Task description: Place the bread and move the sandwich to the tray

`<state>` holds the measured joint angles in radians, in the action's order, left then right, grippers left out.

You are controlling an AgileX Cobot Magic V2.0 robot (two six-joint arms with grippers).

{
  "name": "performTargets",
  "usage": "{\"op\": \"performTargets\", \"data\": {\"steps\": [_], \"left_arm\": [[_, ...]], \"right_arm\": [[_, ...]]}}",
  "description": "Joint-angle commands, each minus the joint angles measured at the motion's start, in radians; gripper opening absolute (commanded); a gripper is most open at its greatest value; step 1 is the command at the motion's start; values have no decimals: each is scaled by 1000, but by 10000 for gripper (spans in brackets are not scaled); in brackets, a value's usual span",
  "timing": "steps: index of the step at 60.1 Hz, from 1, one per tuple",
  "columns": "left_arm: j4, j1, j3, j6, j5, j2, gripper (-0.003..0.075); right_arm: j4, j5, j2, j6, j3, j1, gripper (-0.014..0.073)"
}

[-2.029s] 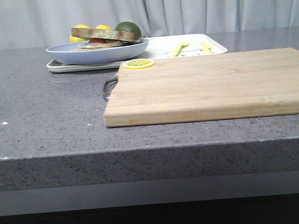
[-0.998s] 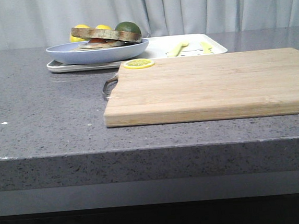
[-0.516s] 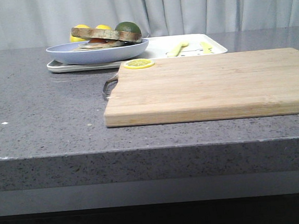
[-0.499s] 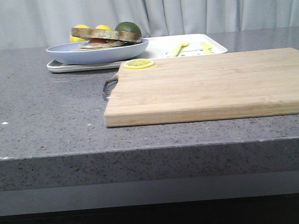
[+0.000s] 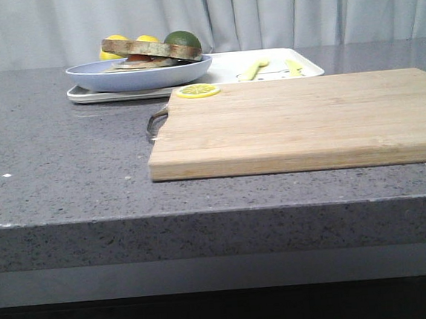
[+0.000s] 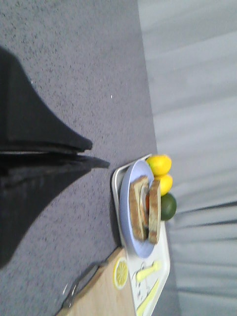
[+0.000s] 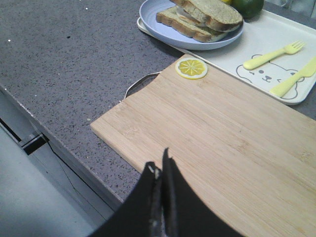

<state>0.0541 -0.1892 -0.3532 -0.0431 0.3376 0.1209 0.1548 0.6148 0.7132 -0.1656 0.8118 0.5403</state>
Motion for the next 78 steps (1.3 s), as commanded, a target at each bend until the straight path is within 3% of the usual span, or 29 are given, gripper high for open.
{"op": "performTargets", "data": {"steps": [1, 8, 19, 78], "left_arm": [[-30, 75, 90, 11, -246, -43, -18], [-98, 135, 227, 11, -371, -123, -18], [-127, 145, 362, 11, -465, -146, -18], [-129, 119, 359, 11, -419, -144, -18]], "right_arm": [[0, -81, 1, -1, 26, 1, -68], [0, -81, 1, -1, 26, 1, -68], [0, -83, 1, -1, 26, 1, -68], [0, -82, 1, -1, 26, 1, -68]]}}
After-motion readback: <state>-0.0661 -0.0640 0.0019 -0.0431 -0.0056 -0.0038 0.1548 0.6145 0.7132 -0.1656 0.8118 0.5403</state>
